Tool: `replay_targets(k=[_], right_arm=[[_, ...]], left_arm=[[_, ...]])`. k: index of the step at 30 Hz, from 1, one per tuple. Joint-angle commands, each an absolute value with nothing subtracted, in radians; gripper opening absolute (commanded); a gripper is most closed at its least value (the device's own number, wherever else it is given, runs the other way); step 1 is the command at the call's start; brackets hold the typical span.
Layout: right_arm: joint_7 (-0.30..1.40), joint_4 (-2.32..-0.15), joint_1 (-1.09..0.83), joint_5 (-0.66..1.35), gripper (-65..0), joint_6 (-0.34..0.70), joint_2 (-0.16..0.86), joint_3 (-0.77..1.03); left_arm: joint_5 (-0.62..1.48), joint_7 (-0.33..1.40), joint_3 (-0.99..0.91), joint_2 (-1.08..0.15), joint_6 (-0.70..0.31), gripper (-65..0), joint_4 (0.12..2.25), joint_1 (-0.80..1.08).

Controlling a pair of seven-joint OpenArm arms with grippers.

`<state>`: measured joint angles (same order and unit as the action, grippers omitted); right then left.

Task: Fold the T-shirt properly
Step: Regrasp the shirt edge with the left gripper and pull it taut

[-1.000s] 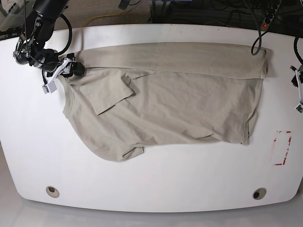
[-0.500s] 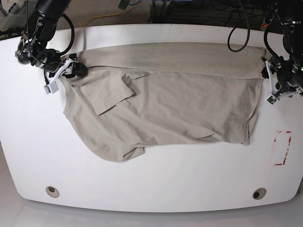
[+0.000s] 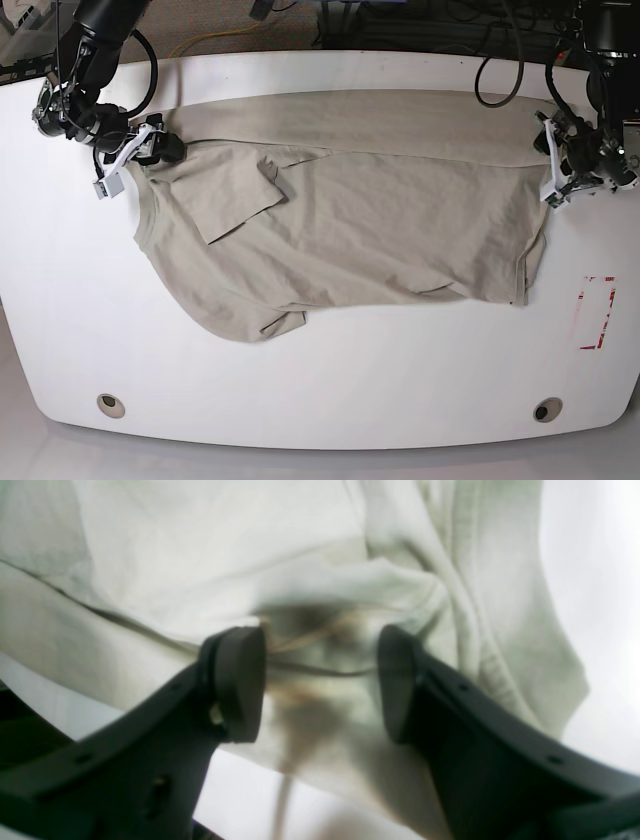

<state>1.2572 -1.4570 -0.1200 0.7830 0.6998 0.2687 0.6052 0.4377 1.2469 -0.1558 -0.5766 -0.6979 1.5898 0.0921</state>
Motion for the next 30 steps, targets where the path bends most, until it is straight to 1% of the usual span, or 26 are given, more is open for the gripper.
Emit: replay_targets(k=[1,6,18,25,28,30], right_arm=[[1.257,-1.463,-0.120,0.768,-30.1,0.698,0.282,0.608],[1.257,-1.461,-0.127,0.768,-30.1,0.698,0.282,0.608],[1.256,-1.463,-0.137,0.771,-30.1,0.698,0.282,0.608],[1.256,-1.466,-0.137,0.774,-30.1,0.698,0.282,0.608],[1.256,-1.466,-0.137,0.774,-30.1,0.698,0.282,0.608],[1.256,-1.466,-0.137,0.774,-30.1,0.698,0.282,0.608]], left_arm=[[0.440,1.211,-0.166,-0.627,-0.698,-31.8,1.531,0.048],[0.443,1.204,-0.168,-0.680,-0.698,-31.8,1.463,-0.038],[0.452,1.198,-0.174,-0.766,-0.698,-31.8,1.458,-0.166],[0.472,1.204,-0.220,-0.760,-0.698,-31.8,1.458,-0.157],[0.472,1.204,-0.243,-0.739,-0.698,-31.8,1.458,-0.137],[0.475,1.204,-0.291,-0.719,-0.698,-31.8,1.458,-0.116]])
